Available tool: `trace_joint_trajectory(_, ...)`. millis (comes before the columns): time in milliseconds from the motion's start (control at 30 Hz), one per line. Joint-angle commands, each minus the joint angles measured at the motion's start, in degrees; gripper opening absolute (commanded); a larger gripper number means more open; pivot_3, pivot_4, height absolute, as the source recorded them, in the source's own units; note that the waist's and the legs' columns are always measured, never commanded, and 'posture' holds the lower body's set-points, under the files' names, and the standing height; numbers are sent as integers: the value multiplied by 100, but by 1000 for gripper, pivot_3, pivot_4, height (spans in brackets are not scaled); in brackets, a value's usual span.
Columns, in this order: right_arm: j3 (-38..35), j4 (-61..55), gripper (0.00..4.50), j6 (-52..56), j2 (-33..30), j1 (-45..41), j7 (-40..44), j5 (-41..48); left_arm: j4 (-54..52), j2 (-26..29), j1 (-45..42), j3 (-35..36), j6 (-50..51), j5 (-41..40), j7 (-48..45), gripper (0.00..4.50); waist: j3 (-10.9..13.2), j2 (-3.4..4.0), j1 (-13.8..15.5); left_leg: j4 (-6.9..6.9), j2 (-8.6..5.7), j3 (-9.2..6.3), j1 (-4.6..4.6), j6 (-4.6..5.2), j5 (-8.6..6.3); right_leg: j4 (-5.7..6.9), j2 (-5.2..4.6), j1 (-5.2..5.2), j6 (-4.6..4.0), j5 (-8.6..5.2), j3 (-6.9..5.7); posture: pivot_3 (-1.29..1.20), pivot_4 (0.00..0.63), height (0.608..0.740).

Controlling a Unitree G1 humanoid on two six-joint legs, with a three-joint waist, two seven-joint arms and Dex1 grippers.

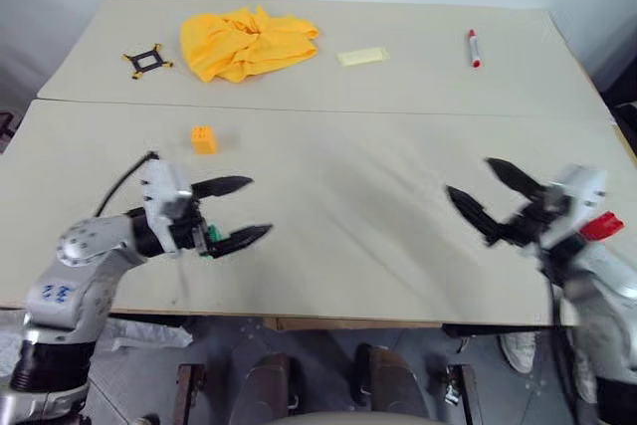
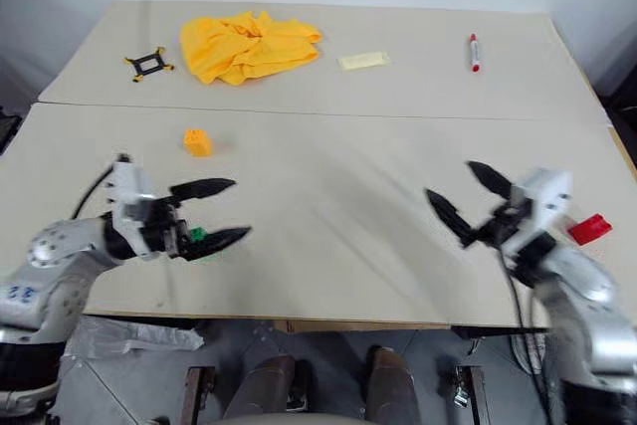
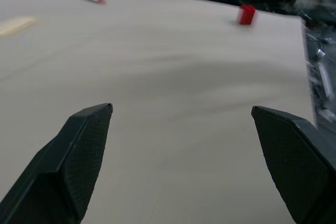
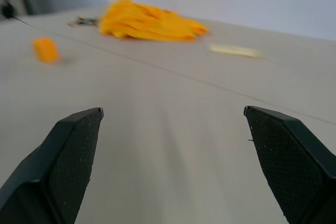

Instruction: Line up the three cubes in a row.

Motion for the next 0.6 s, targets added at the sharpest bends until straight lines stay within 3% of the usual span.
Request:
trace_joint_trajectory(33, -1316, -108, 4500, -22, -169, 726, 221, 95, 277, -115, -236, -282, -419, 376, -337, 4496, 0, -1, 56, 0, 0, 5, 1, 0, 0, -6, 0, 0, 2, 1, 4, 0, 150, 740)
trace_joint_trajectory(233, -3089, 461, 4500, -455, 350, 2627, 610, -250, 750, -490, -585, -580, -582, 561, -610, 4496, -2, -2, 134, -11, 2, 7, 2, 1, 0, -19, 3, 1, 5, 3, 4, 0, 150, 740)
trace_joint_trajectory(433, -3651, 1088, 4500, -581, 460, 3278, 897, -168, 810, -669, -728, -607, -593, 615, -698, 4496, -6, 4, 42, -13, 0, 24, 13, 5, 0, -24, 0, 5, 20, 11, 29, 0, 150, 740)
trace_joint_trajectory(600, -3450, 1259, 4500, -232, -206, 2983, 981, -241, 815, -788, -737, -597, -547, 622, -700, 4496, -11, 14, -75, -14, 5, 27, 22, 5, 0, -20, 0, 4, 19, 11, 40, 0, 150, 740)
